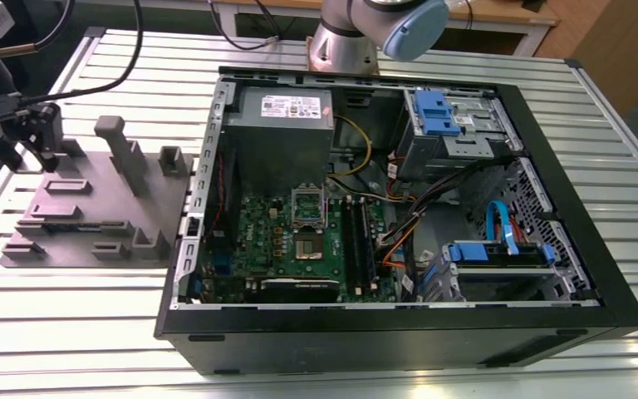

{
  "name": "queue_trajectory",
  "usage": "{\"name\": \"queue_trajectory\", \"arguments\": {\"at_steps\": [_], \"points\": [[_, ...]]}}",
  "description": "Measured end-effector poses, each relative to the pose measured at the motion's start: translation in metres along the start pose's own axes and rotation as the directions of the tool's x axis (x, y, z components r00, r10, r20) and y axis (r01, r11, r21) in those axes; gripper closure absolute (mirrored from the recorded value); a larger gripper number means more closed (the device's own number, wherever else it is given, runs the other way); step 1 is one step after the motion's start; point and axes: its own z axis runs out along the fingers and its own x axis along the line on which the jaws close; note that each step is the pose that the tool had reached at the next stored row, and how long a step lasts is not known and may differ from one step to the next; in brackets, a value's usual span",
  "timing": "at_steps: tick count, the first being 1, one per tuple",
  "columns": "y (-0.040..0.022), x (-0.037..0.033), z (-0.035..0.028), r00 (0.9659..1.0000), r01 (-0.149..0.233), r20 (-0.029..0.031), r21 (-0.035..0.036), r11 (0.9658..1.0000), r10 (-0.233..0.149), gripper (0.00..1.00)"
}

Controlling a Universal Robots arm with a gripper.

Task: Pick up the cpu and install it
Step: 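Pick up the cpu and move it towards the insertion slot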

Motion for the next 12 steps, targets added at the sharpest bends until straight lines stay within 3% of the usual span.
{"name": "queue_trajectory", "arguments": {"at_steps": [12], "points": [[0.0, 0.0, -0.0049, 1.0, 0.0, 0.0001, 0.0, 1.0, 0.0, 0.53]]}}
